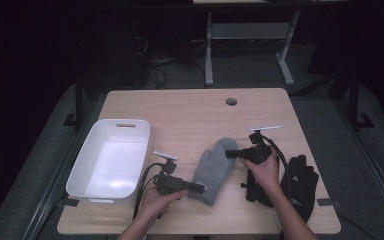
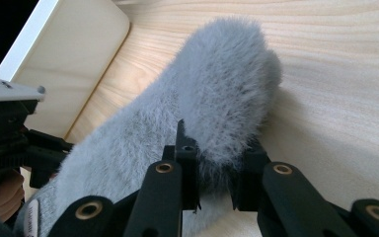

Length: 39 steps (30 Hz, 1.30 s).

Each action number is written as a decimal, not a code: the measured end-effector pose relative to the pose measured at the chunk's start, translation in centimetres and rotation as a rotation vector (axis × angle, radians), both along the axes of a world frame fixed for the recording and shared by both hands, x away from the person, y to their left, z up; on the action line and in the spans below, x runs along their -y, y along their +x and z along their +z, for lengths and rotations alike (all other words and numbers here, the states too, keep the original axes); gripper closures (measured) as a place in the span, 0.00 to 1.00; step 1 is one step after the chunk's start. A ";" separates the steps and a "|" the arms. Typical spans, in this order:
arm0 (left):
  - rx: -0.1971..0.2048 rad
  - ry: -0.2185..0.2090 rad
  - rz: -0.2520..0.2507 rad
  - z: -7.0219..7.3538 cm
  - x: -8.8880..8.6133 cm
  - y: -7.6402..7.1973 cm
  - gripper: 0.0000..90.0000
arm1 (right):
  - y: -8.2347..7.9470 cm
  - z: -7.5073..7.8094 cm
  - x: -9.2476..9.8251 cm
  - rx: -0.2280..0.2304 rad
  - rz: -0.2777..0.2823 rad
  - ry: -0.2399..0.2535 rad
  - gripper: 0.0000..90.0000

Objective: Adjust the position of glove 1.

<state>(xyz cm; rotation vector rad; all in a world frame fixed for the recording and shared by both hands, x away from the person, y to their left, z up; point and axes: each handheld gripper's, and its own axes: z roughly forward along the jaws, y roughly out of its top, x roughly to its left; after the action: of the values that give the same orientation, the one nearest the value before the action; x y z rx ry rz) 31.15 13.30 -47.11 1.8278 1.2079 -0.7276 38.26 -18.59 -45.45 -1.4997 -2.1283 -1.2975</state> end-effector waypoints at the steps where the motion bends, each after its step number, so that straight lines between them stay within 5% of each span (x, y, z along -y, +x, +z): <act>1: -0.001 0.001 0.001 0.0 0.1 0.0 0.23 | 0.0 0.0 0.0 0.000 0.000 0.000 0.85; 5: 0.009 0.006 -0.010 -0.2 0.3 -0.1 0.38 | -0.1 0.2 0.0 0.004 -0.002 0.006 0.85; 9: 0.062 0.028 -0.016 0.4 0.5 -0.4 0.50 | -0.1 0.4 0.0 0.011 -0.004 0.021 0.85; 17: 0.136 0.067 -0.013 1.7 0.7 -1.0 0.51 | -0.5 1.8 -0.1 0.034 -0.025 0.063 0.85; 39: 0.243 0.035 -0.004 6.3 -0.9 -1.9 0.51 | -0.7 6.9 -1.3 0.086 -0.031 0.174 0.84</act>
<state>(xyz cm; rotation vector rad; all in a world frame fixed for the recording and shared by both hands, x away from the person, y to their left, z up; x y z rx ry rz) 29.27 14.19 -40.85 1.8862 1.0635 -0.4725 37.58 -17.32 -38.54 -1.4354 -1.9905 -1.5399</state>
